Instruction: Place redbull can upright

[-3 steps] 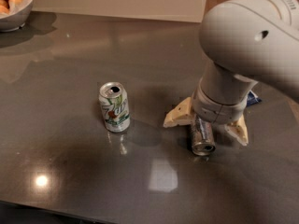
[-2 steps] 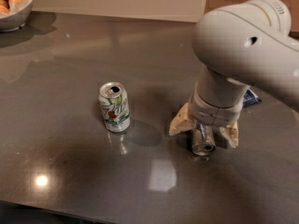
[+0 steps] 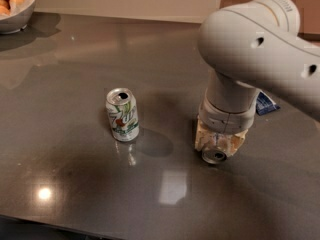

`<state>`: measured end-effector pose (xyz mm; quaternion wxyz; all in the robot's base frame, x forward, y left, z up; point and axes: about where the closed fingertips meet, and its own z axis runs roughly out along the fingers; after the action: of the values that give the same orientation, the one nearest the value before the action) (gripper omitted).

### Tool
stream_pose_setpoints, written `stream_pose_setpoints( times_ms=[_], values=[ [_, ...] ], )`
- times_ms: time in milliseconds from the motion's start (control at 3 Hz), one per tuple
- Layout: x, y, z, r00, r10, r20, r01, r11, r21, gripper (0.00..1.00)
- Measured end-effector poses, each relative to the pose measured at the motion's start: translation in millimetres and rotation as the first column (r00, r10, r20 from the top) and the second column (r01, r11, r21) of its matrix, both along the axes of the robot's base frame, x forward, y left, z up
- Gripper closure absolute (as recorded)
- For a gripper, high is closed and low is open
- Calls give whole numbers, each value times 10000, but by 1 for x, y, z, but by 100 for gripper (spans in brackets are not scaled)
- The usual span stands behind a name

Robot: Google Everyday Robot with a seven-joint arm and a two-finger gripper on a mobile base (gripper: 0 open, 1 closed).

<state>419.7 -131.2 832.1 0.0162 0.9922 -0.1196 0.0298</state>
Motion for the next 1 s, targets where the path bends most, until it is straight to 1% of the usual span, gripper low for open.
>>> stream_pose_setpoints(
  times_ms=[333, 667, 1000],
  values=[
    [1, 6, 16, 9965, -839, -12, 839, 9955, 443, 88],
    [-2, 13, 40, 9723, -2273, -550, 2327, 9638, 1300, 100],
    [-8, 24, 64, 9061, -3831, -1796, 4170, 8802, 2265, 100]
  ],
)
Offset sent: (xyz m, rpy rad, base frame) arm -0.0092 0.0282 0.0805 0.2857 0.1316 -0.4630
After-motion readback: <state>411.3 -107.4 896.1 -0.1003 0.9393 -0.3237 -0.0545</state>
